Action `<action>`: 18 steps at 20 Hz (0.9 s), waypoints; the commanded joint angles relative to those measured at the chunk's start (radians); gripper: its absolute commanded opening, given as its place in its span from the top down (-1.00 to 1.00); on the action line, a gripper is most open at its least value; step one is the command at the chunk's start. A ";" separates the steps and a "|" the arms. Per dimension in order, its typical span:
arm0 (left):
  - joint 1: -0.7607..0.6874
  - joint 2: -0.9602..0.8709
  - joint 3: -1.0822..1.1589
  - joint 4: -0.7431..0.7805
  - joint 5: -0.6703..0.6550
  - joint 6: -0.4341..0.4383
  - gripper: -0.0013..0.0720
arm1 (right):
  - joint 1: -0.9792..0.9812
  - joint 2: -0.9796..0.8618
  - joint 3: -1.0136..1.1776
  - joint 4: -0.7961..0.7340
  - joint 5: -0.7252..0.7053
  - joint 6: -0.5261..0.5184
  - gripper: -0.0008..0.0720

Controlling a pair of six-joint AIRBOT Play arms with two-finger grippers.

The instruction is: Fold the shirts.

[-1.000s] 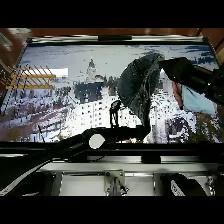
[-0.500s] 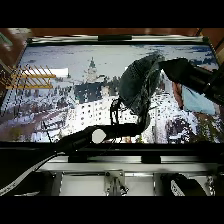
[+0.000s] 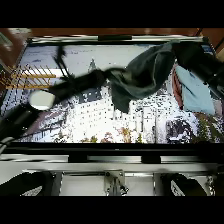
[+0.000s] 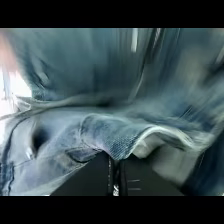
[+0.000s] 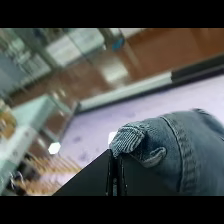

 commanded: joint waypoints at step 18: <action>0.373 -0.208 0.399 0.002 -0.360 0.160 0.76 | 0.235 -0.315 0.134 -0.309 0.347 0.030 0.75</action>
